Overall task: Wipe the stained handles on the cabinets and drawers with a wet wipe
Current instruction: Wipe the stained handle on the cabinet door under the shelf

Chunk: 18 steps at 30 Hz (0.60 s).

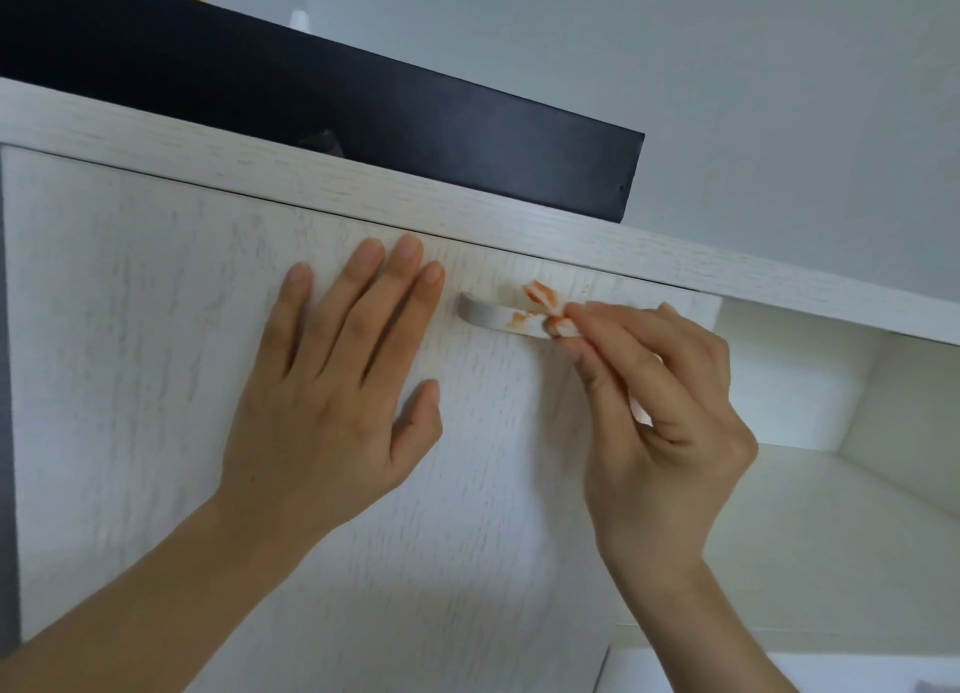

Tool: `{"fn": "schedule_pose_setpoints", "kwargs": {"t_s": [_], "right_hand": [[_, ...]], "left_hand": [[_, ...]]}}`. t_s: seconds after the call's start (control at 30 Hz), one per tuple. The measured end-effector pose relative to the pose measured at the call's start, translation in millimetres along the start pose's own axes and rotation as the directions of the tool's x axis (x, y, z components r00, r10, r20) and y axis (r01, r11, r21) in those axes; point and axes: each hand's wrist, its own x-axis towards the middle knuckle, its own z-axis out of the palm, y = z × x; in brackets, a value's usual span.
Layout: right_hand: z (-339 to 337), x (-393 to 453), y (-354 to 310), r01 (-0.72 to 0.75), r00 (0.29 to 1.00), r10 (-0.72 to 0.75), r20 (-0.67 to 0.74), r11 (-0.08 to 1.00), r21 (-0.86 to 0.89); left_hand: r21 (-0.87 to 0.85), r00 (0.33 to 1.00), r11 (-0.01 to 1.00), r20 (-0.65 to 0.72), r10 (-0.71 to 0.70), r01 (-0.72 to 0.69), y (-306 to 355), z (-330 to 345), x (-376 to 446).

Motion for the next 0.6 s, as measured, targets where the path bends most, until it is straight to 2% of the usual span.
{"fn": "schedule_pose_setpoints", "kwargs": {"t_s": [0.2, 0.37, 0.5, 0.6], "right_hand": [[4, 4, -15, -0.148, 0.988, 0.150, -0.029, 0.987, 0.066], [15, 6, -15, 0.029, 0.998, -0.031, 0.062, 0.999, 0.033], [9, 1, -9, 0.032, 0.999, -0.031, 0.027, 0.999, -0.018], [17, 2, -15, 0.074, 0.996, -0.073, 0.060, 0.997, -0.011]], "left_hand": [[0.001, 1.000, 1.000, 0.003, -0.003, 0.003, 0, 0, 0], [-0.003, 1.000, 1.000, -0.002, 0.002, -0.002, -1, 0, 1], [-0.015, 1.000, 1.000, -0.007, 0.000, 0.000, -1, 0, 0], [-0.011, 1.000, 1.000, -0.013, 0.004, -0.005, -1, 0, 0]]}}
